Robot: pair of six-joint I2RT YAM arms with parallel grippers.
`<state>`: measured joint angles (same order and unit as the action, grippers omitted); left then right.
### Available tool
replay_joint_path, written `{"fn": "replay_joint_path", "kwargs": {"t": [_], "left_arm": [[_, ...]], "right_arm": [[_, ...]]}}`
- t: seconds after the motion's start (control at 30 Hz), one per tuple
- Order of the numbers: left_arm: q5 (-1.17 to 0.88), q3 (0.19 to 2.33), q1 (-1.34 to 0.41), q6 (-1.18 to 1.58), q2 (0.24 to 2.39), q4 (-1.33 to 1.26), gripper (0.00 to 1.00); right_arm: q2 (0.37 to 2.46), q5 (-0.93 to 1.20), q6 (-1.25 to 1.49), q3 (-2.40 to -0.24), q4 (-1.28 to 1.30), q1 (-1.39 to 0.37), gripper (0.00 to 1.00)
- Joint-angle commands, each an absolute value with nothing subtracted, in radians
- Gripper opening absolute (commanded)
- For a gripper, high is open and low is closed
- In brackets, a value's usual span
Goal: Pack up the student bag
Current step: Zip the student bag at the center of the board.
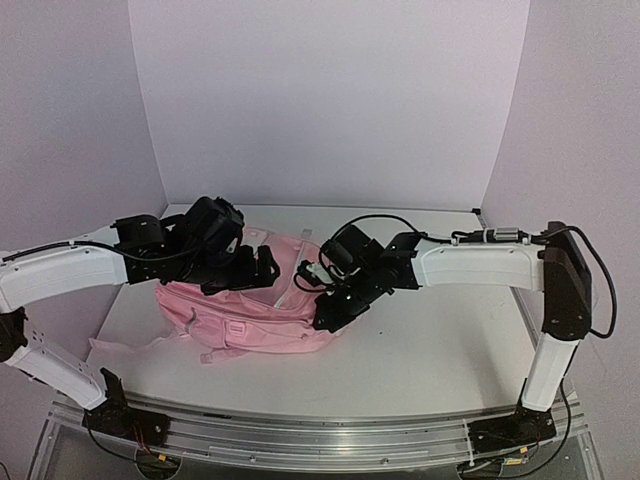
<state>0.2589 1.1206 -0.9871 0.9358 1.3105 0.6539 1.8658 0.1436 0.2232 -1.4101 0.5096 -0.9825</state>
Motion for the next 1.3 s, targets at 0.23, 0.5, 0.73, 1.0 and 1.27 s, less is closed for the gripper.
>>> {"fn": "replay_joint_path", "kwargs": {"t": [0.23,0.5,0.73,1.0,1.27], "left_arm": [[0.267,1.174,-1.012,-0.022,1.474,0.575,0.99],[0.327,1.177,-1.012,-0.151,1.56,0.584,0.88],[0.315,1.172,-1.012,-0.182,1.61,0.593,0.82],[0.338,1.172,-1.012,-0.178,1.58,0.646,0.78],[0.332,1.132,-1.012,-0.233,1.488,0.651,0.81]], "right_arm": [[1.791,0.206,0.402,-1.353,0.449,-0.967,0.0],[1.776,0.246,0.462,-1.335,0.413,-0.959,0.0],[1.772,0.252,0.478,-1.33,0.404,-0.957,0.0],[1.77,0.264,0.495,-1.328,0.399,-0.951,0.0],[1.791,0.288,0.502,-1.341,0.397,-0.95,0.0]]}}
